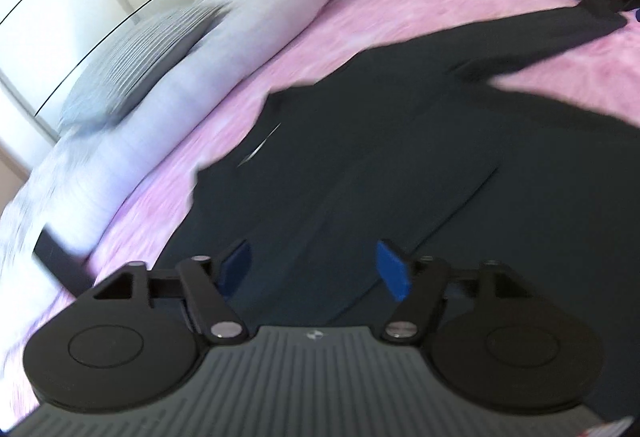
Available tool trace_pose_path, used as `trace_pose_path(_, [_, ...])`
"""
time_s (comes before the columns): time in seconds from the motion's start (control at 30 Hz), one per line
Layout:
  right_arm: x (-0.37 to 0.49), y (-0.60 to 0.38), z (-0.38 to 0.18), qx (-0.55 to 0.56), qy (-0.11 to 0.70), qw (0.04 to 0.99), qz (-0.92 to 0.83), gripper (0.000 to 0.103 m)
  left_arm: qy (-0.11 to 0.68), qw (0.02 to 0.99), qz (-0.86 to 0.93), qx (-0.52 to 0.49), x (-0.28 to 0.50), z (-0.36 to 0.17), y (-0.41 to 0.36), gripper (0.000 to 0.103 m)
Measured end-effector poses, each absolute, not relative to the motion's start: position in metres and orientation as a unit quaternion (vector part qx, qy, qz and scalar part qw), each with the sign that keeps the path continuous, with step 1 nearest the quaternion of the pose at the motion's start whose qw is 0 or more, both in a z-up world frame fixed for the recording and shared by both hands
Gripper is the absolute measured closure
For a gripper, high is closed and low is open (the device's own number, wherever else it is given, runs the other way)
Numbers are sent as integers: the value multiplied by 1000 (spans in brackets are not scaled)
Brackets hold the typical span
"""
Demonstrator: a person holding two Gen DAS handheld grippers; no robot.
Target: Fold clothes
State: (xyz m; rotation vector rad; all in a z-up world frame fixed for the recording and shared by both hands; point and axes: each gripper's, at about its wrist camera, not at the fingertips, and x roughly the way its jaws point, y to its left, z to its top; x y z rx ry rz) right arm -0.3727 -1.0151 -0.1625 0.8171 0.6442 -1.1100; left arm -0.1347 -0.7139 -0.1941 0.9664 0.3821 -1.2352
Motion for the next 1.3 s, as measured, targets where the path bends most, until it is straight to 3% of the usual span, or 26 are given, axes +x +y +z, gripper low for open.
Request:
trace_pose_path(0.13, [-425, -1069, -176, 381, 284, 717, -510, 35, 155, 660, -584, 447, -202, -193, -767, 25])
trace_pose_path(0.4, [-503, -1124, -226, 530, 206, 682, -460, 36, 124, 551, -687, 457, -342, -204, -896, 25])
trace_pose_path(0.57, [-506, -1135, -248, 560, 158, 688, -433, 37, 99, 511, -720, 459, -382, -200, -952, 25])
trace_pose_path(0.63, [-509, -1140, -256, 574, 144, 681, -431, 46, 77, 491, -728, 472, -394, -202, -962, 25])
trace_pose_path(0.8, [-526, -1151, -253, 589, 128, 694, -393, 47, -18, 411, -760, 502, -434, -223, -958, 25])
trace_pose_path(0.97, [-551, -1168, -233, 552, 162, 730, -370, 47, -72, 350, -795, 490, -490, -257, -955, 27])
trace_pose_path(1.23, [-584, -1186, -219, 548, 191, 736, -350, 47, -147, 367, -772, 498, -560, -311, -976, 46])
trace_pose_path(1.27, [-586, -1187, -219, 548, 194, 737, -344, 47, -151, 367, -771, 499, -562, -312, -978, 50])
trace_pose_path(1.3, [-587, -1188, -218, 548, 198, 739, -338, 47, -149, 366, -772, 498, -561, -310, -980, 70])
